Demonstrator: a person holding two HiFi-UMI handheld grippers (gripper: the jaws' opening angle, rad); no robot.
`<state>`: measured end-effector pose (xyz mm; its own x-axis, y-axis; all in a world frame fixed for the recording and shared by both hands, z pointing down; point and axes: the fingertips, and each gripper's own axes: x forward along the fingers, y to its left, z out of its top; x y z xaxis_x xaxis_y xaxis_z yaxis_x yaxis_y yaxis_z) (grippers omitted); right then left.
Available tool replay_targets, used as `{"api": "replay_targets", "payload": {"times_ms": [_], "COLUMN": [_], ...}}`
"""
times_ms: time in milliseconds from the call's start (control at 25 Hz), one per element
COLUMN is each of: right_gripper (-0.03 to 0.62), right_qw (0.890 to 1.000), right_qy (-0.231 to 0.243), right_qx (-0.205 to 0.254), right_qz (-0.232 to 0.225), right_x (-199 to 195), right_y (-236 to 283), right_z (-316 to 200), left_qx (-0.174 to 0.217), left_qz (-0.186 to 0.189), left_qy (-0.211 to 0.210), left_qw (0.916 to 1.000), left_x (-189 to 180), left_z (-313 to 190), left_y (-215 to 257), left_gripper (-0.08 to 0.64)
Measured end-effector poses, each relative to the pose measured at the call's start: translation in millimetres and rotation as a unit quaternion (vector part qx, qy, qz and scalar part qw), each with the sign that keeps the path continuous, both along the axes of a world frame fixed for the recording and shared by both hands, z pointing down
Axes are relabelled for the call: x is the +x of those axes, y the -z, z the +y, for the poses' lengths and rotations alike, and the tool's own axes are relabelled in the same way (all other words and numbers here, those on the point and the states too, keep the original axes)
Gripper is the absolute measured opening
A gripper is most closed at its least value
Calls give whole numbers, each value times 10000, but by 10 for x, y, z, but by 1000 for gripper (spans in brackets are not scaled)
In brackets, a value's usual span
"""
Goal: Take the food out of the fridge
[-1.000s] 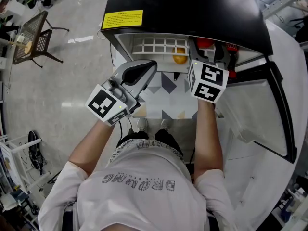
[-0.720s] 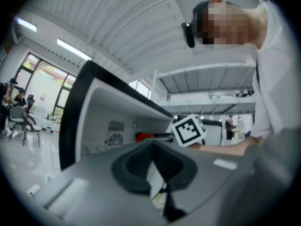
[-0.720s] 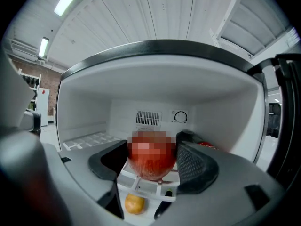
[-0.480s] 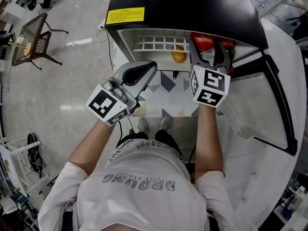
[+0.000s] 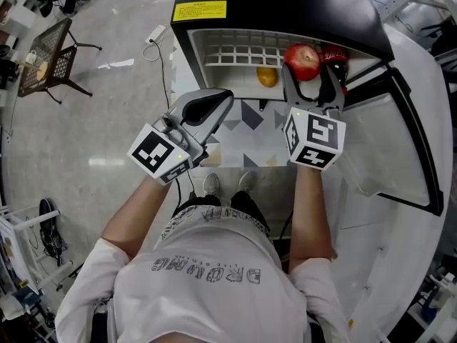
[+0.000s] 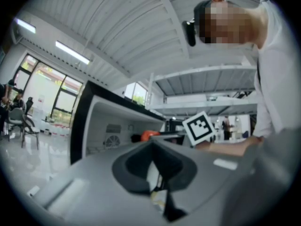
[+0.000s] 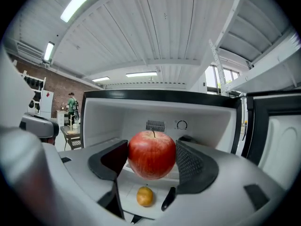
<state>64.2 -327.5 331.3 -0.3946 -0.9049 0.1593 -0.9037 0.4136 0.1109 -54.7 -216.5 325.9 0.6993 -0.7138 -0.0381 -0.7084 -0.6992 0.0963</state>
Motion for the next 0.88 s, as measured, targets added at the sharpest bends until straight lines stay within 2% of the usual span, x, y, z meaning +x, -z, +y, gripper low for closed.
{"api": "replay_targets", "payload": {"times_ms": [880], "right_gripper": [295], "right_qw": [9995], "right_qy": [271], "right_qx": [-7], "right_qz": [-179], "right_x": [-117], "right_y": [98], "right_z": [893], "left_qx": [93], "left_qz": [51], "left_qy": [-146], "left_qw": [9998], "left_x": [-159], "left_z": [434], "left_y": [57], "left_gripper": [7]}}
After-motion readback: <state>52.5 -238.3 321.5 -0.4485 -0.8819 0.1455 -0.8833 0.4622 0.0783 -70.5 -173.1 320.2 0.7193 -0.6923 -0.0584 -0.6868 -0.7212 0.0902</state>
